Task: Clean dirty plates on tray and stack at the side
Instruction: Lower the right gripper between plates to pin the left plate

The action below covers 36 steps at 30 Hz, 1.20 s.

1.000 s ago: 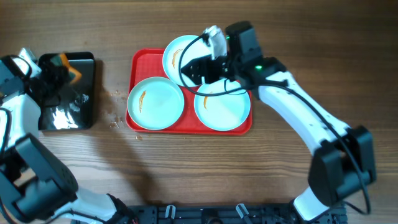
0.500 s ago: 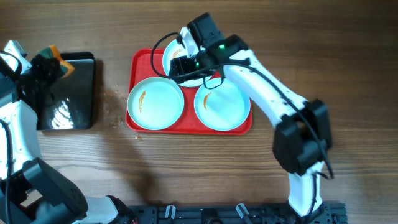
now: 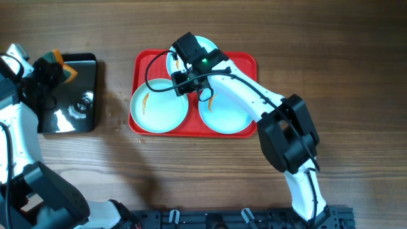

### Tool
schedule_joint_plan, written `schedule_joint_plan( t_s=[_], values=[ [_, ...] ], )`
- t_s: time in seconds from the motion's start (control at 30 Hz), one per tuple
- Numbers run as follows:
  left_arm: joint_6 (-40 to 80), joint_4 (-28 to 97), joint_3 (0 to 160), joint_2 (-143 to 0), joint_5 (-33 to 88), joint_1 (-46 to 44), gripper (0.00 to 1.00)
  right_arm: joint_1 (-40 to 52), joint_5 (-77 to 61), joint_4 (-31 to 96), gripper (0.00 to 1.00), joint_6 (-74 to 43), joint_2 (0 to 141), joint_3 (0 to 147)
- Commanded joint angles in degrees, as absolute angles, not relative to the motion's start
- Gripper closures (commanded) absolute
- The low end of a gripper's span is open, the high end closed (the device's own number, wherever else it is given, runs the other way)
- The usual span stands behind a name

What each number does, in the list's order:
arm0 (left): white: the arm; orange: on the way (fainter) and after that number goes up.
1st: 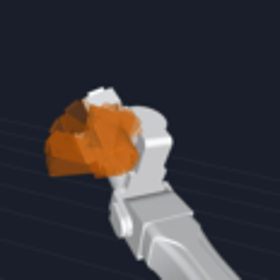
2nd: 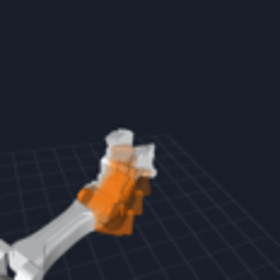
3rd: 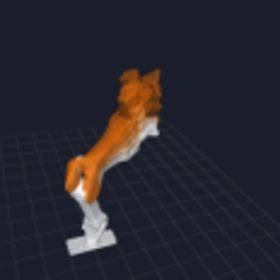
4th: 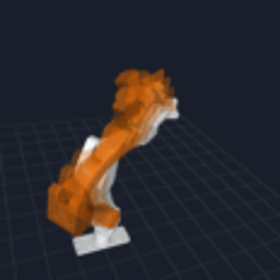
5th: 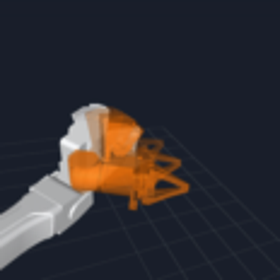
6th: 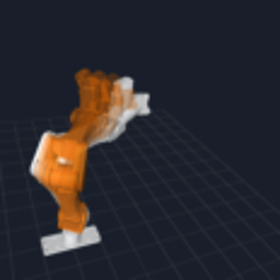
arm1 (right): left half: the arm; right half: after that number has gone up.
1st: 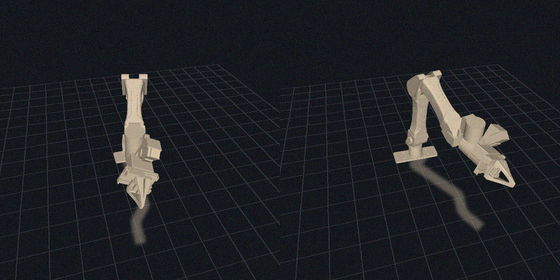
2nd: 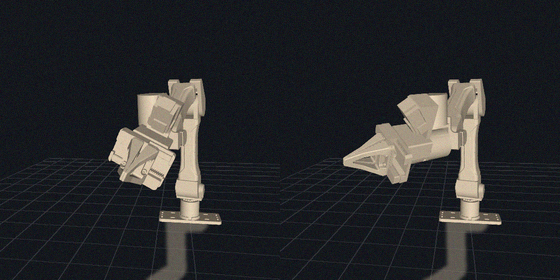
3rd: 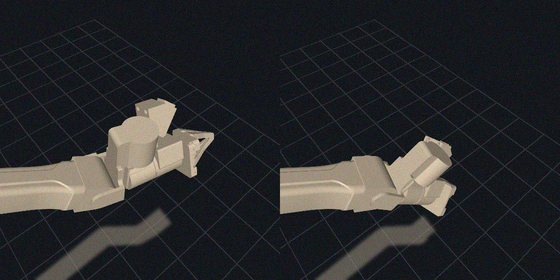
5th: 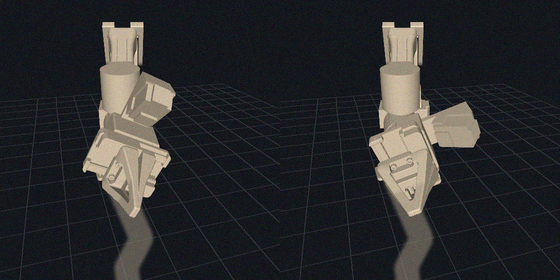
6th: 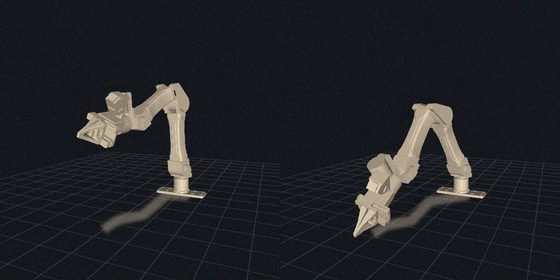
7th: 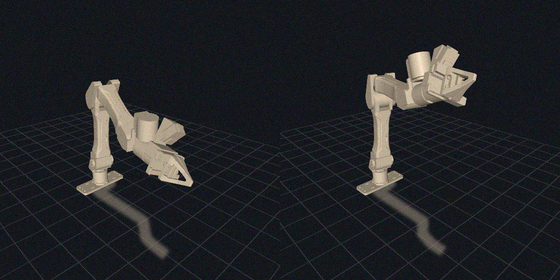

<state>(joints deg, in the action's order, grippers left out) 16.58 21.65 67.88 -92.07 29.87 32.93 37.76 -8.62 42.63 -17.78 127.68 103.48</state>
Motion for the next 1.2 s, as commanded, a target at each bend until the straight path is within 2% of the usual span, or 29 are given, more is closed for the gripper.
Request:
schedule_joint_plan(
  t_s=[0.0,0.27,0.9,1.03,1.17],
  values=[
    [14.96,21.80,68.25,-92.31,29.89,32.36,0.96,38.44,-6.15,42.92,0.47,-19.49,131.37,102.61],
    [14.94,22.22,68.25,-92.38,29.80,32.36,0.96,38.46,-6.13,43.31,0.51,-19.49,132.62,102.61],
    [14.96,22.90,68.25,-92.38,27.94,32.36,0.96,39.40,-6.39,46.76,0.72,-19.99,132.90,102.61],
    [14.96,22.98,68.25,-92.38,27.94,32.36,0.96,39.48,-6.39,46.98,0.78,-20.12,132.90,102.61],
    [14.96,23.00,68.25,-92.38,27.94,32.36,0.96,39.48,-6.39,47.37,0.89,-20.14,132.92,102.61]
  ],
)
